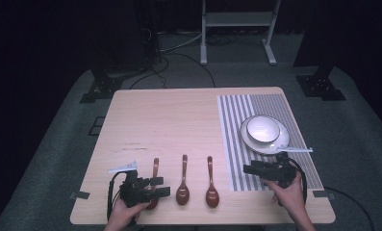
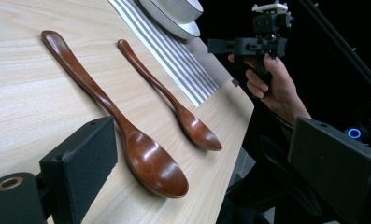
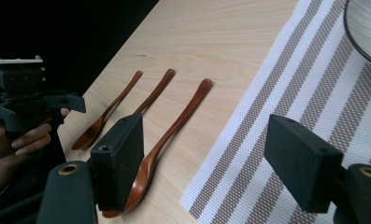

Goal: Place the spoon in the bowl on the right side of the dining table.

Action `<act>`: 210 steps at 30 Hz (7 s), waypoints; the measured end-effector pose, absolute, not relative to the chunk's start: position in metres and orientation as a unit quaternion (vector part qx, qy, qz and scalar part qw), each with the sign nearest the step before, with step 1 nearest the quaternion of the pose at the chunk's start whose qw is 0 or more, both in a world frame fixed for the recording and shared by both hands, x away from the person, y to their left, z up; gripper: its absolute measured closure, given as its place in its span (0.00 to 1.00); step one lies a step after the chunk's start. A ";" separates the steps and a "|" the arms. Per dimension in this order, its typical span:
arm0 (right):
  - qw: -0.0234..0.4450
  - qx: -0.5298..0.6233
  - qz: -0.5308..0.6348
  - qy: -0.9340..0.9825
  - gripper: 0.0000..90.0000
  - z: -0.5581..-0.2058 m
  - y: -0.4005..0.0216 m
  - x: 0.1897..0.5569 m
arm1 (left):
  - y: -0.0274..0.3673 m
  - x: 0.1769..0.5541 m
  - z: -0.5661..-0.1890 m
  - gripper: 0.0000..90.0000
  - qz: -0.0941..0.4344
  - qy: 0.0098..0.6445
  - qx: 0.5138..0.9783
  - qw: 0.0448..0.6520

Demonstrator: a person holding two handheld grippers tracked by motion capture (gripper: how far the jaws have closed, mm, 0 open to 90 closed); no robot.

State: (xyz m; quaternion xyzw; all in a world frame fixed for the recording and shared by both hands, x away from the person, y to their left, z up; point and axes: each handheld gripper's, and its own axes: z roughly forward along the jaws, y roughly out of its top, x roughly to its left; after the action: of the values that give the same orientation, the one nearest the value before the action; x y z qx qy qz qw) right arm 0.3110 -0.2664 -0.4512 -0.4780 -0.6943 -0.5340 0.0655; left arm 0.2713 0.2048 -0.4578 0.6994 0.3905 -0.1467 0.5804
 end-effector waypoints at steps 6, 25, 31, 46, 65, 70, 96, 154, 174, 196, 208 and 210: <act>0.068 -0.472 -0.532 -0.700 0.31 -0.446 -0.257 0.317 | 0.199 0.271 -0.458 0.08 -0.152 0.387 0.703 0.577; 0.081 -0.457 -0.531 -0.709 0.31 -0.446 -0.232 0.332 | 0.181 0.268 -0.461 0.08 -0.182 0.370 0.713 0.568; 0.084 -0.452 -0.530 -0.713 0.31 -0.446 -0.225 0.335 | 0.174 0.266 -0.463 0.08 -0.197 0.367 0.717 0.559; 0.084 -0.440 -0.525 -0.724 0.31 -0.442 -0.213 0.336 | 0.158 0.262 -0.468 0.08 -0.220 0.355 0.734 0.535; 0.088 -0.423 -0.519 -0.737 0.31 -0.435 -0.194 0.339 | 0.144 0.262 -0.483 0.08 -0.231 0.367 0.763 0.480; 0.092 -0.414 -0.515 -0.745 0.31 -0.433 -0.183 0.341 | 0.145 0.262 -0.483 0.08 -0.228 0.370 0.763 0.479; 0.126 -0.397 -0.471 -0.777 0.33 -0.442 -0.123 0.372 | 0.145 0.261 -0.484 0.08 -0.230 0.368 0.759 0.485; 0.220 -0.426 -0.470 -0.741 0.89 -0.458 -0.100 0.397 | 0.149 0.263 -0.483 0.08 -0.234 0.365 0.753 0.495; 0.234 -0.435 -0.497 -0.713 0.93 -0.442 -0.116 0.405 | 0.165 0.266 -0.473 0.08 -0.211 0.369 0.734 0.529; 0.197 -0.463 -0.524 -0.687 0.93 -0.418 -0.159 0.412 | 0.167 0.267 -0.474 0.08 -0.202 0.373 0.735 0.529; 0.176 -0.479 -0.534 -0.674 0.93 -0.407 -0.181 0.414 | 0.167 0.267 -0.473 0.08 -0.203 0.372 0.733 0.532; 0.174 -0.481 -0.536 -0.672 0.93 -0.405 -0.185 0.414 | 0.167 0.267 -0.473 0.08 -0.203 0.372 0.733 0.532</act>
State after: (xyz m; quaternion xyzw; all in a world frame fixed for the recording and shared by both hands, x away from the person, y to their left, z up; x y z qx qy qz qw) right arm 0.4144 -0.1852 -0.4048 -0.4810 -0.6719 -0.5357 0.1739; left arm 0.2666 0.1671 -0.4731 0.7332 0.3715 -0.2030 0.5321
